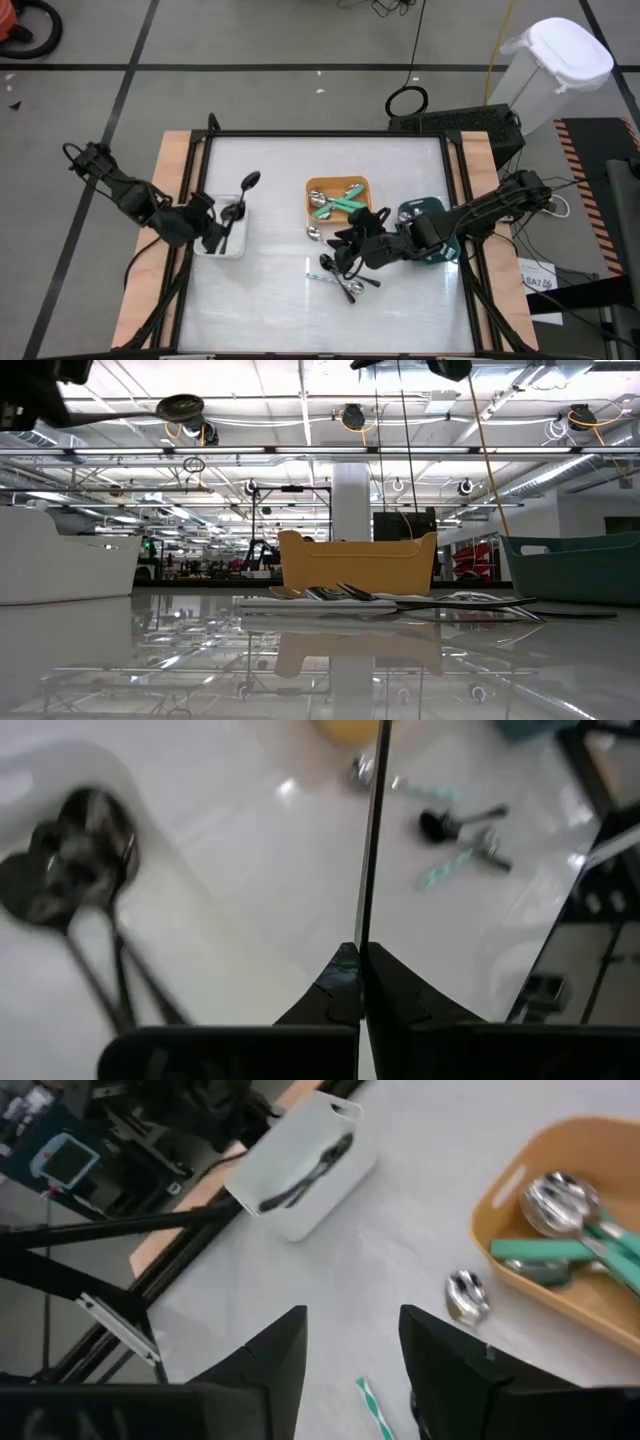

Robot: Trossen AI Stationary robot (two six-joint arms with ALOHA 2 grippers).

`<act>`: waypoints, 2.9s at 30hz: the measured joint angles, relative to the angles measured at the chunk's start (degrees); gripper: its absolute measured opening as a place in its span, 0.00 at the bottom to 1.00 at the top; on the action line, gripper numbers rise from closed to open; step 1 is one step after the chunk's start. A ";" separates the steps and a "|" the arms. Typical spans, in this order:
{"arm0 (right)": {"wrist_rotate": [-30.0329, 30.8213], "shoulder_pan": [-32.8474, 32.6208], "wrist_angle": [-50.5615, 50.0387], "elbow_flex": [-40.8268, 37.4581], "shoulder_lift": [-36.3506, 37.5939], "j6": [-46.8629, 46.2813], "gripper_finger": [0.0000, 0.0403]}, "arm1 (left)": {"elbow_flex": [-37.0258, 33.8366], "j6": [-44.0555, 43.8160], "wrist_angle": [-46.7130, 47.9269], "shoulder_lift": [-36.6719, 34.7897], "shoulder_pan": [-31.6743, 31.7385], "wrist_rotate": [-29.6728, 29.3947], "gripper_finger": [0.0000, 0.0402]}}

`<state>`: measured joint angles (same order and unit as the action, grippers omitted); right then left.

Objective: Sort silverware by color (type)
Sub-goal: Put the black spoon into the white bin

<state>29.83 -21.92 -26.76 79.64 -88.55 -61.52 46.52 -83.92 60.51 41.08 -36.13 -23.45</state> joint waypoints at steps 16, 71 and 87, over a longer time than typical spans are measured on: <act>0.06 -2.22 -7.89 0.00 -0.20 -6.83 0.39 | -6.43 -16.73 6.93 -3.60 -8.90 9.62 0.00; -23.66 -2.09 -11.75 -0.02 -13.58 -15.01 0.39 | 0.02 -22.77 9.75 6.84 -7.79 17.54 0.26; -22.17 -2.17 -7.71 -0.02 -14.47 -15.84 0.39 | -1.11 -18.41 11.39 11.72 -2.93 12.55 0.40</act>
<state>7.66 -24.10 -34.48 79.61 -103.02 -77.36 45.41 -102.33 71.91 52.80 -39.06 -10.90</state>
